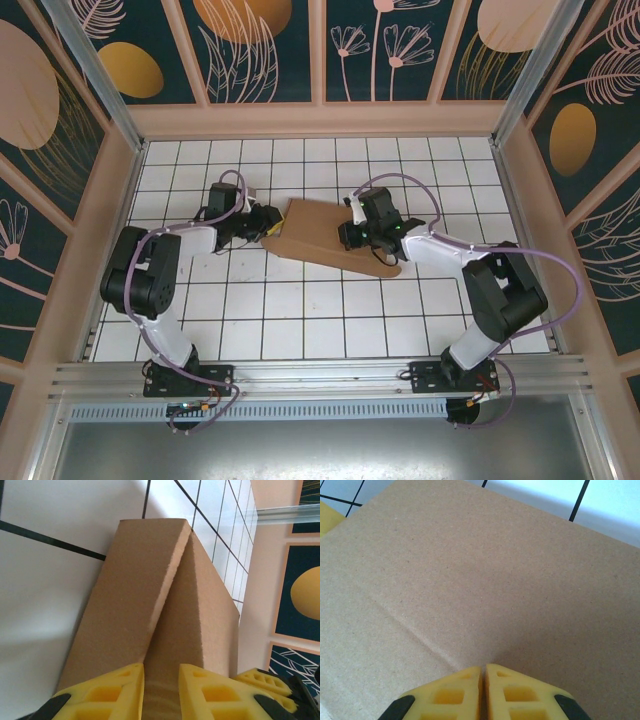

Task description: Fold the paper box

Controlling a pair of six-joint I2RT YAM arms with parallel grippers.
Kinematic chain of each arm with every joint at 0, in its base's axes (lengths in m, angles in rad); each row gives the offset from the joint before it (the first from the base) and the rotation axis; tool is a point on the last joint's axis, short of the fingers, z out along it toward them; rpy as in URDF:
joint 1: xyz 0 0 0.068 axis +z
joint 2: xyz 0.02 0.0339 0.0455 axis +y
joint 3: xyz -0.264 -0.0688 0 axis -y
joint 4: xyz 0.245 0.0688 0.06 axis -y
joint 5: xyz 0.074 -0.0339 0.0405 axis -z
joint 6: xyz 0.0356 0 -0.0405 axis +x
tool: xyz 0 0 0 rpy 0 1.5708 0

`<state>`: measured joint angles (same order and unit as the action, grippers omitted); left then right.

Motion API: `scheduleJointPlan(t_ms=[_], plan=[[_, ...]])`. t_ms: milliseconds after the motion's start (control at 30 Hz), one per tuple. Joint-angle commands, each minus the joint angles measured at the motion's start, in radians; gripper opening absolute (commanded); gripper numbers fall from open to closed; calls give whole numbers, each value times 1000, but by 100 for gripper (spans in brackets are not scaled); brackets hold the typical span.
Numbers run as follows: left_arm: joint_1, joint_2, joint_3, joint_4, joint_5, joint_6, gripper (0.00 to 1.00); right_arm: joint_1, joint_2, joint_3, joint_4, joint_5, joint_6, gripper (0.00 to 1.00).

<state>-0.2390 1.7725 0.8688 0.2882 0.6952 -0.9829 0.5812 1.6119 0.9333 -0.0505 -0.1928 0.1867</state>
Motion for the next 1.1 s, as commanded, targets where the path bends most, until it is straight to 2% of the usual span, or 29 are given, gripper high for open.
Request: scheduleJointPlan(t_ms=[0, 133, 267, 433, 567, 900, 1067], plan=[[-40, -53, -14, 59, 81, -54, 25, -4, 49, 6, -79, 5, -29, 15], [-59, -120, -42, 30, 76, -58, 27, -14, 40, 19, -104, -7, -39, 21], [-56, -188, -34, -140, 11, 37, 39, -27, 36, 25, -126, -33, -53, 23], [-56, -219, -58, -210, -30, 82, 53, -29, 51, 42, -151, -56, -63, 23], [-57, -201, -49, -268, -63, 133, 54, -29, 60, 53, -166, -54, -67, 24], [-86, -178, -26, -246, -3, 118, 55, -29, 77, 52, -158, -59, -59, 25], [-110, -144, -59, -164, 33, 63, 55, -29, 68, 56, -152, -51, -52, 25]])
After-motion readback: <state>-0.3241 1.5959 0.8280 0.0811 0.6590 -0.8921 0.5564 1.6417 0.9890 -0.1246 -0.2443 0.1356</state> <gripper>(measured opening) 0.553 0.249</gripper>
